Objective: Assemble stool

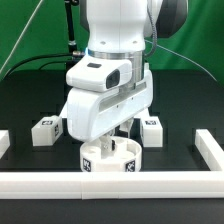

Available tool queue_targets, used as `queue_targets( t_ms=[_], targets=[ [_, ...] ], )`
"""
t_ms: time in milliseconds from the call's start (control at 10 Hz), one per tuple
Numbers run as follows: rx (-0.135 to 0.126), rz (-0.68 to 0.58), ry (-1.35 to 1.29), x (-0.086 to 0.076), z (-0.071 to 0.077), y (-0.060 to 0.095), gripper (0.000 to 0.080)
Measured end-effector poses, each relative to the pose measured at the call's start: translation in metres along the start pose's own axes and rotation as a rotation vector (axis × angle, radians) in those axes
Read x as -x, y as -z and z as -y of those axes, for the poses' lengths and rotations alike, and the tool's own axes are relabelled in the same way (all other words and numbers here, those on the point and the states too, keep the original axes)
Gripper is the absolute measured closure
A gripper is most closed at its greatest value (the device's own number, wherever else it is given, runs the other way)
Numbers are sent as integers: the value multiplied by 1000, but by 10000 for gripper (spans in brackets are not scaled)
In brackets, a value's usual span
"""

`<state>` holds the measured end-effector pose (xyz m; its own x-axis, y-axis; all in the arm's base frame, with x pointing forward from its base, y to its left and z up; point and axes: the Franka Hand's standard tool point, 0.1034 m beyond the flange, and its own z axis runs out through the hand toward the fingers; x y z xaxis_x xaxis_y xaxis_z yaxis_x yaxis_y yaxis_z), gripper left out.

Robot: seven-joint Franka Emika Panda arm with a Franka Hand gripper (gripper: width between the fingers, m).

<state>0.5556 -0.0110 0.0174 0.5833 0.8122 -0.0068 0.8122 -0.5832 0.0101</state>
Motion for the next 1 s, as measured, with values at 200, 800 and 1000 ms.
queue_targets(
  t_ms=[200, 800, 1000],
  targets=[
    [0, 0, 0, 0, 0, 0, 475],
    [1, -54, -21, -88, 19, 1, 475],
    [-7, -54, -55, -116, 34, 2, 475]
  ],
)
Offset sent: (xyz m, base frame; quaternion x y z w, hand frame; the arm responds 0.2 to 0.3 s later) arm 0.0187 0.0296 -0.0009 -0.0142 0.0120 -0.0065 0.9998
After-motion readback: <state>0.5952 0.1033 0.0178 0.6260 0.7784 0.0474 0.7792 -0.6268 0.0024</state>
